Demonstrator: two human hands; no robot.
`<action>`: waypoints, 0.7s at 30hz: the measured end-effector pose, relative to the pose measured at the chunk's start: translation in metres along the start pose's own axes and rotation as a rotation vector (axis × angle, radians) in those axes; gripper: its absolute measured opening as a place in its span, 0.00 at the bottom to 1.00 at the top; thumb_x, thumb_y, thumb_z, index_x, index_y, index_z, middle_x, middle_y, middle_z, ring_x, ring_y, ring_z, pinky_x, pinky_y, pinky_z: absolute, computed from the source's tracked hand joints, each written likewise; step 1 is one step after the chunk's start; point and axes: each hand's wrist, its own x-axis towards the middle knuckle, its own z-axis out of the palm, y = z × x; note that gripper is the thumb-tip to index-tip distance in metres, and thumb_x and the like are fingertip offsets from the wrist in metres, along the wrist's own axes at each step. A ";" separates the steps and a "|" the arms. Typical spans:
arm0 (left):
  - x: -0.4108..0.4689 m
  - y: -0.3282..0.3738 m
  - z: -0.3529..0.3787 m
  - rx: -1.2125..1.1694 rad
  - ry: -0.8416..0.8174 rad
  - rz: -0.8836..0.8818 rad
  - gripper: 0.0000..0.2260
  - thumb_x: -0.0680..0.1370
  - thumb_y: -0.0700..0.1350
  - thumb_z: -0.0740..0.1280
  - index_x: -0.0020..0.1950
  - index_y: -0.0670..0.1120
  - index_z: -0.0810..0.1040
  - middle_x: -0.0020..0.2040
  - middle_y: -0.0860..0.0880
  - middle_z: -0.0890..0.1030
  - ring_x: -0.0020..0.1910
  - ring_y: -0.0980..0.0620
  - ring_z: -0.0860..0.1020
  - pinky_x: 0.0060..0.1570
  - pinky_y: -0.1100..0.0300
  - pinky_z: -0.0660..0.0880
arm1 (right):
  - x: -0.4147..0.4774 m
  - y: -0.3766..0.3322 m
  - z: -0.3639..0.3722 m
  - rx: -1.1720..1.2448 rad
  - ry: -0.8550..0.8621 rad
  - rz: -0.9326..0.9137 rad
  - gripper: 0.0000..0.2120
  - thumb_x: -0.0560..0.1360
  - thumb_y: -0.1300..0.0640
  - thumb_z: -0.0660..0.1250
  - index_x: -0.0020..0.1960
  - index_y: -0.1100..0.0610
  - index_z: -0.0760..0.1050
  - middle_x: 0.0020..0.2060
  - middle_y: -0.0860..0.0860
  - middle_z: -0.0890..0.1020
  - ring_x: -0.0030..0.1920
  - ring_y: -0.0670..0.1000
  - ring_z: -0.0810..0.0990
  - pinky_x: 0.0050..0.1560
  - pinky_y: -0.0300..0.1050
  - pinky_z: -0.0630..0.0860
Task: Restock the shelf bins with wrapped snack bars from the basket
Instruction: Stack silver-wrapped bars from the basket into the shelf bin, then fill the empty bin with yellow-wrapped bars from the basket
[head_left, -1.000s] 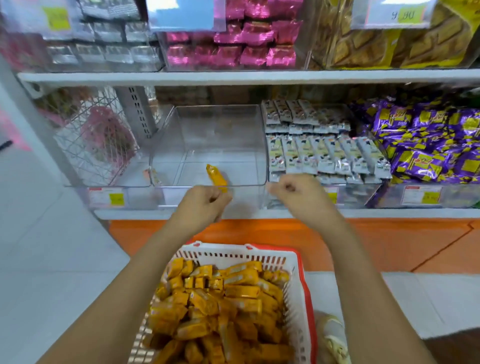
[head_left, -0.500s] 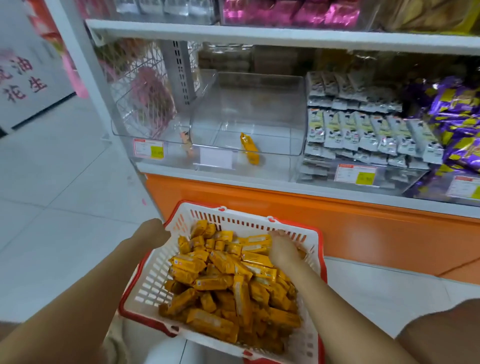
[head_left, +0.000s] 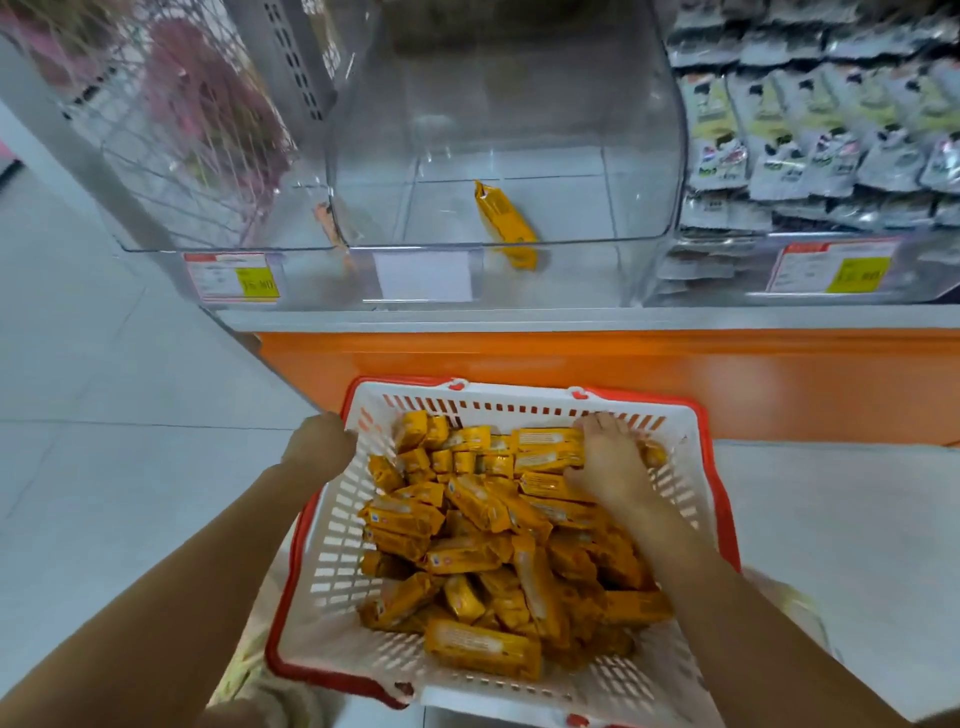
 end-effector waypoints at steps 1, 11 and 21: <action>0.000 0.002 0.000 0.019 -0.010 -0.007 0.14 0.81 0.45 0.58 0.54 0.34 0.75 0.54 0.37 0.79 0.54 0.41 0.77 0.50 0.54 0.72 | 0.000 -0.001 0.001 0.035 -0.009 0.016 0.32 0.70 0.52 0.74 0.70 0.56 0.65 0.65 0.54 0.72 0.66 0.54 0.69 0.68 0.48 0.65; 0.002 -0.011 -0.007 0.154 -0.151 0.083 0.15 0.81 0.45 0.58 0.64 0.39 0.72 0.61 0.40 0.76 0.59 0.44 0.76 0.53 0.58 0.72 | -0.023 -0.001 0.006 0.022 -0.083 0.145 0.39 0.69 0.46 0.75 0.73 0.57 0.62 0.71 0.56 0.65 0.72 0.56 0.62 0.71 0.51 0.63; -0.063 0.030 -0.040 -0.143 -0.014 0.332 0.18 0.77 0.46 0.68 0.65 0.41 0.74 0.63 0.42 0.77 0.61 0.44 0.75 0.56 0.57 0.71 | -0.066 -0.049 -0.061 1.136 -0.154 0.315 0.11 0.81 0.48 0.58 0.57 0.54 0.72 0.59 0.53 0.74 0.58 0.56 0.75 0.55 0.51 0.75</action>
